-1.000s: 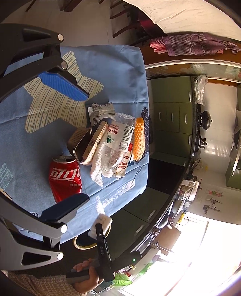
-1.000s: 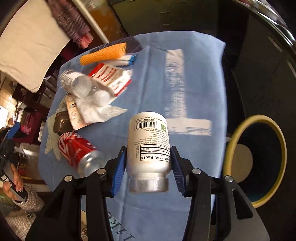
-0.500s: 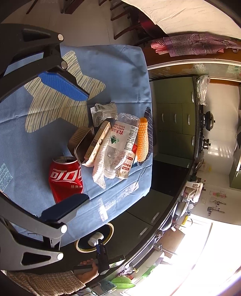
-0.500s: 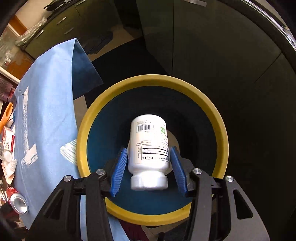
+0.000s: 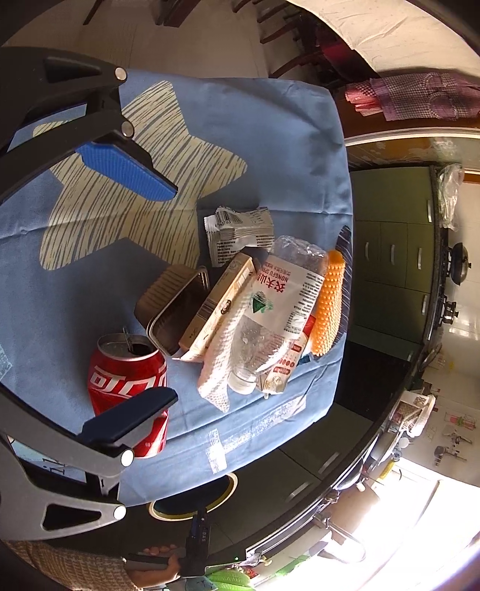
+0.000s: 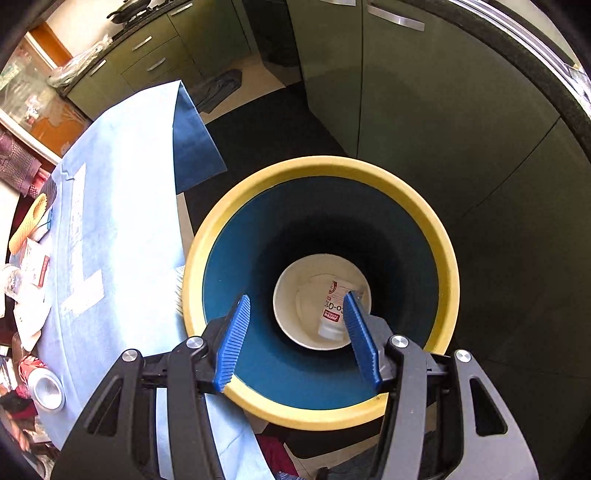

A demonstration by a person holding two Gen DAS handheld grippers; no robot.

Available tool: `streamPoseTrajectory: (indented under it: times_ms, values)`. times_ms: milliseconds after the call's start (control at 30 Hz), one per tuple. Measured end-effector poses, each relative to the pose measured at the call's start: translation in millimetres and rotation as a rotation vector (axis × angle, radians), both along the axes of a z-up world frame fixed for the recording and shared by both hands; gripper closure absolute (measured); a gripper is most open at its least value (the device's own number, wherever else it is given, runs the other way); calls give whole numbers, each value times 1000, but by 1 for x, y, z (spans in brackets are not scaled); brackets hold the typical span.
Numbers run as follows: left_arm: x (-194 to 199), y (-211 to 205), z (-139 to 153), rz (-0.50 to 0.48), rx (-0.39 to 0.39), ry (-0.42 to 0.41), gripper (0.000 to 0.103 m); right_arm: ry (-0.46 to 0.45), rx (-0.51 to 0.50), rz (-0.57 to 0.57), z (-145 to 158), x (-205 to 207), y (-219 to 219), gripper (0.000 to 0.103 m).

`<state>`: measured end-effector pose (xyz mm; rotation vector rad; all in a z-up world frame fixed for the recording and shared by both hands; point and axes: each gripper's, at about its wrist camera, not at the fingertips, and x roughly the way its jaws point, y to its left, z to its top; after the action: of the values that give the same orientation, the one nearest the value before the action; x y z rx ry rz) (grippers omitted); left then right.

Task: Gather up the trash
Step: 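Grasp the brown foil tray with the left gripper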

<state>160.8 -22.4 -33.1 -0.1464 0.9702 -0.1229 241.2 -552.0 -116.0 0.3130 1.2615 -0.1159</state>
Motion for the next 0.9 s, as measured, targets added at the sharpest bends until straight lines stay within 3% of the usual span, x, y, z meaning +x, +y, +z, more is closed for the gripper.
streamPoseTrajectory:
  times_ms: [267,433,567,667,733,900]
  values:
    - [22,6,-23,49,24,69,8,3,26,35,-2,-6,6,50]
    - [28,6,-36,46,17,118,25,0,33,43,-5,-4,10,50]
    - [32,10,-45,48,25,140,28,4,36,43,-5,-5,11,50]
    - [33,14,-50,50,21,156,36,9,35,45,-6,-4,11,50]
    - [35,19,-55,51,17,174,48,11,36,47,-6,-4,11,50]
    - [32,29,-67,58,32,204,58,13,37,55,-6,-1,15,50]
